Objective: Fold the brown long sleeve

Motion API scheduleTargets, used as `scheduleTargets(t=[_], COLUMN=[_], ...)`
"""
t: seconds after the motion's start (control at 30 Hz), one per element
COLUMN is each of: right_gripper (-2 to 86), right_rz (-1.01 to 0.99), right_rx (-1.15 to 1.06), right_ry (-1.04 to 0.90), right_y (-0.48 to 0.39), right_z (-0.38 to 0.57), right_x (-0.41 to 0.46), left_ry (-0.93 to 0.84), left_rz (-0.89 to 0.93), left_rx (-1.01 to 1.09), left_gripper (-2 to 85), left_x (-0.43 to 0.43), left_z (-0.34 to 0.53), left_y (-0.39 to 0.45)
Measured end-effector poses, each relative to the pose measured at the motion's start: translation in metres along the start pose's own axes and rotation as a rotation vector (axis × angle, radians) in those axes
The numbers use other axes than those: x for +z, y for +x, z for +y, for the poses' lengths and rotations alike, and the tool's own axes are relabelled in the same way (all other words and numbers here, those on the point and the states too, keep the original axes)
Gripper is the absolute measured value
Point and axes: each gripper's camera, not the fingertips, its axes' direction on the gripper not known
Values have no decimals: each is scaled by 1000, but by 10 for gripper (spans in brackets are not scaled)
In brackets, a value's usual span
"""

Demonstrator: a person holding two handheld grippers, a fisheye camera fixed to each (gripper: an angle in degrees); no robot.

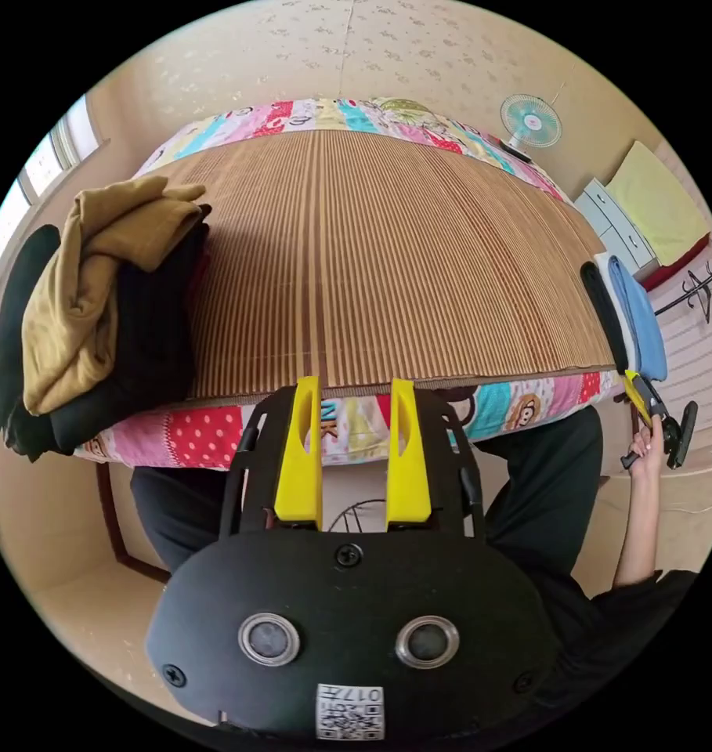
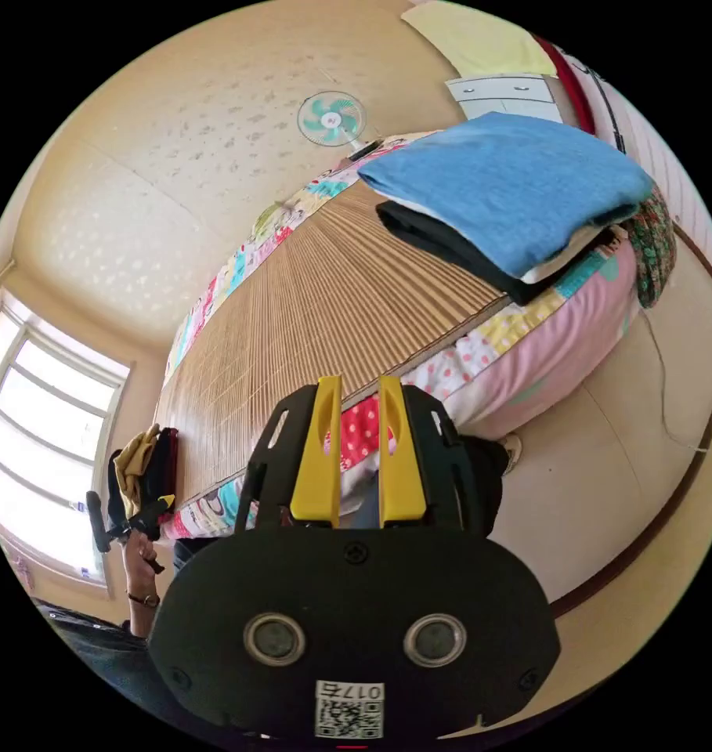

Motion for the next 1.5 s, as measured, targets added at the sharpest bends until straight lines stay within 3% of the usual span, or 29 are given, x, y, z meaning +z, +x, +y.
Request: scheduleTargets(t=[0.27, 0.4, 0.5, 0.63, 0.7, 0.8, 0.9, 1.0, 1.13, 1.3, 1.4, 1.5], right_gripper=[69, 67, 67, 69, 68, 68, 68, 67, 68, 76, 91, 113], right_rz=[-185, -235, -252, -265, -260, -251, -292, -300, -326, -418, -518, -588], right_rx=[-287, -338, -361, -370, -369, -355, -340, -344, -299, -211, -162, -131], right_ry=[-295, -369, -423, -455, -461, -478, -470, -453, -420, -289, -181, -133], right_y=[-160, -196, -210, -210, -206, -198, -192, -185, -162, -118, -83, -48], right_z=[7, 17, 24, 25, 23, 19, 12, 7, 1, -8, -13, -15], right_x=[106, 127, 136, 136, 136, 139, 135, 127, 114, 78, 51, 40], left_ry=[194, 288, 367, 451, 442, 247, 304, 372, 440, 492, 367, 76], left_rz=[-113, -60, 60, -26, -26, 31, 143, 276, 413, 696, 772, 668], left_rx=[-175, -298, -324, -369, -373, -362, -382, -310, -48, 306, 458, 421], left_gripper=[120, 73, 84, 109, 111, 110, 51, 32, 26, 30, 35, 39], left_x=[-64, -87, -101, -115, -101, -38, -27, -48, -85, -91, -49, 37], left_z=[-5, 0, 17, 36, 29, -6, -18, -55, -112, -104, -83, -66], left_y=[-80, -143, -166, -175, -182, -197, -204, -191, -129, -44, -9, 14])
